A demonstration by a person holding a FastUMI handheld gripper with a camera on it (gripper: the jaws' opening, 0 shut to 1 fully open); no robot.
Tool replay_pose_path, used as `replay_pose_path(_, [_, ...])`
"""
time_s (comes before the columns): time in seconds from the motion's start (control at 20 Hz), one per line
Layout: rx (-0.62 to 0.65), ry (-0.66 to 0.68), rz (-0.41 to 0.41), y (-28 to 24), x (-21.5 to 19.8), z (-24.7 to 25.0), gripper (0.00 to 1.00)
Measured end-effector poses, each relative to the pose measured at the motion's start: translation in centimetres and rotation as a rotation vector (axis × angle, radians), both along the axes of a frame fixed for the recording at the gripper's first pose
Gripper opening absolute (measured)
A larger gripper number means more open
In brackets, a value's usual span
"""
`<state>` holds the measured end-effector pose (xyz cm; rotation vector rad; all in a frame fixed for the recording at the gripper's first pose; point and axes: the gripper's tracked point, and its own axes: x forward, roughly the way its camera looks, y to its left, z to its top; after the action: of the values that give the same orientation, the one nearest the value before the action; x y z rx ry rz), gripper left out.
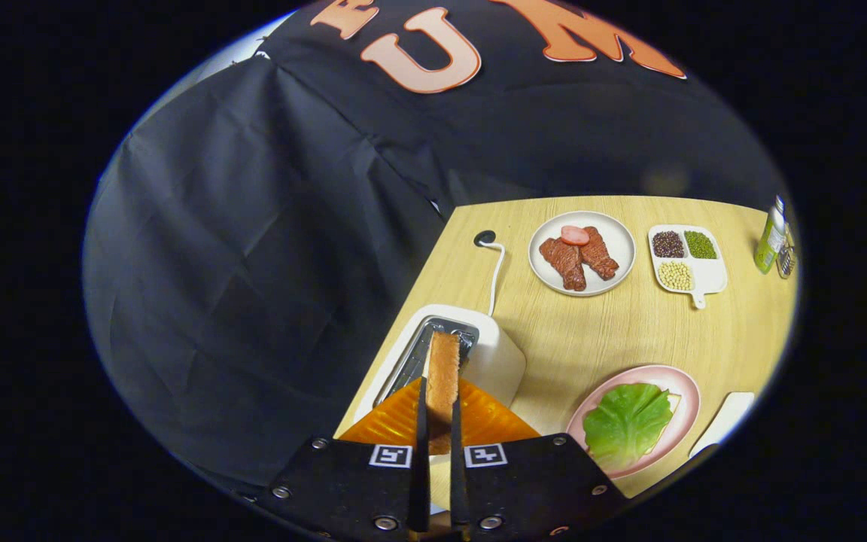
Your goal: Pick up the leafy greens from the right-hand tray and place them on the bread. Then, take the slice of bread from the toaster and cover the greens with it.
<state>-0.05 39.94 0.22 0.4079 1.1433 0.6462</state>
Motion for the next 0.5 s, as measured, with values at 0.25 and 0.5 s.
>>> replay_pose_path(0.25, [0.042, -0.009, -0.052, -3.8, 0.4, 0.7, 0.11])
replay_pose_path(0.5, [0.051, 0.02, -0.094, -7.1, 0.0, -1.0, 0.11])
